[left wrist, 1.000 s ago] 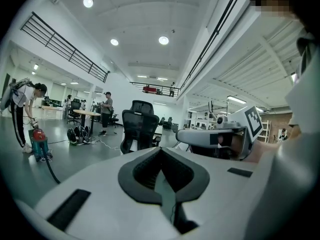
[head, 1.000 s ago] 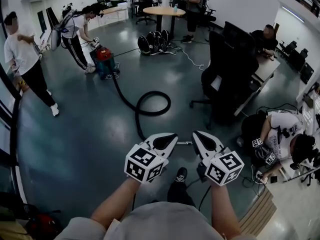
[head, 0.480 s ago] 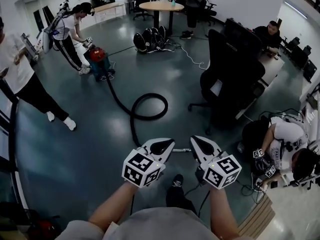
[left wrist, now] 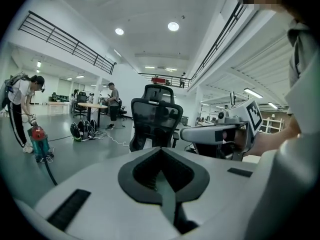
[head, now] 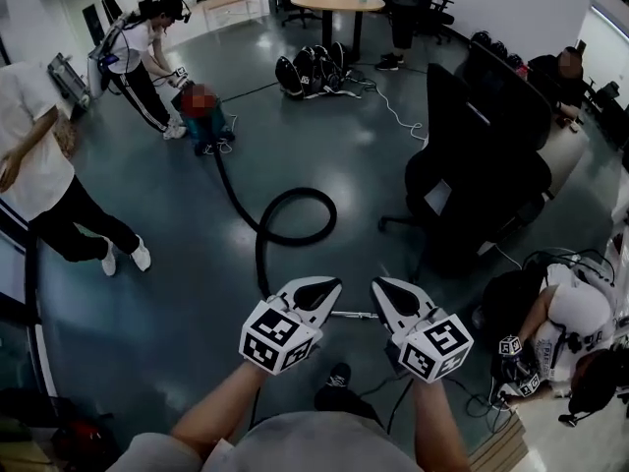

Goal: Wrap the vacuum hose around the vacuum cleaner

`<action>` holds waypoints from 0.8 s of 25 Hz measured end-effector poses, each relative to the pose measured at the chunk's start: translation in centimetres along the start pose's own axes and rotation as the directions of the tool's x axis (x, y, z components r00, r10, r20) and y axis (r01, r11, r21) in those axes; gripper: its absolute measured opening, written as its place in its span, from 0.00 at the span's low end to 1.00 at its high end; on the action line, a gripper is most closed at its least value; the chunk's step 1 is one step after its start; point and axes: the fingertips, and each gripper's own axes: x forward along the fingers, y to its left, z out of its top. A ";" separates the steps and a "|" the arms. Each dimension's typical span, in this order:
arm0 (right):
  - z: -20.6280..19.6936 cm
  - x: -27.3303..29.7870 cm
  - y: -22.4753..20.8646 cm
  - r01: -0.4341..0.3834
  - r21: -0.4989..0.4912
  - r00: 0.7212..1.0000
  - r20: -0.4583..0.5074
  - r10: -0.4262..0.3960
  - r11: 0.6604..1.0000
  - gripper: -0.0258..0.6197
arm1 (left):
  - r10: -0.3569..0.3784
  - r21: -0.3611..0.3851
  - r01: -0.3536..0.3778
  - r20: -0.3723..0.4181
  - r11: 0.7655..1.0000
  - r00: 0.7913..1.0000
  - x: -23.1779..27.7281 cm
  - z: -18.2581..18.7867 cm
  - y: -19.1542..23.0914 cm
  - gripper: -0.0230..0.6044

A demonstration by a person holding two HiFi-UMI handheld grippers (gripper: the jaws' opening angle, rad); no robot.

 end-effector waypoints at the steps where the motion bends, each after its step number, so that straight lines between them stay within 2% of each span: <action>1: 0.0 0.4 -1.2 -0.010 -0.004 1.000 -0.005 0.010 1.000 0.04 | 0.007 0.000 -0.007 -0.002 1.000 1.000 1.1 0.1 0.5 0.05; 6: 0.1 2.1 -6.6 -0.048 -0.024 0.999 -0.017 0.047 0.999 0.04 | 0.044 -0.001 -0.044 -0.019 0.999 0.999 5.4 0.1 2.7 0.04; 11: -1.1 3.7 -8.6 -0.087 -0.035 0.996 -0.039 0.086 0.996 0.04 | 0.059 -0.008 -0.060 -0.059 0.998 0.996 7.3 -1.7 4.8 0.05; 14: -1.9 4.5 -9.8 -0.083 -0.035 0.995 -0.067 0.080 0.996 0.04 | 0.045 -0.018 -0.046 -0.075 0.999 0.996 8.6 -2.3 6.2 0.05; 20: -4.3 7.5 -12.8 -0.026 -0.055 0.988 -0.153 0.017 0.998 0.04 | -0.023 -0.019 0.021 -0.108 1.000 0.994 12.1 -4.0 9.8 0.05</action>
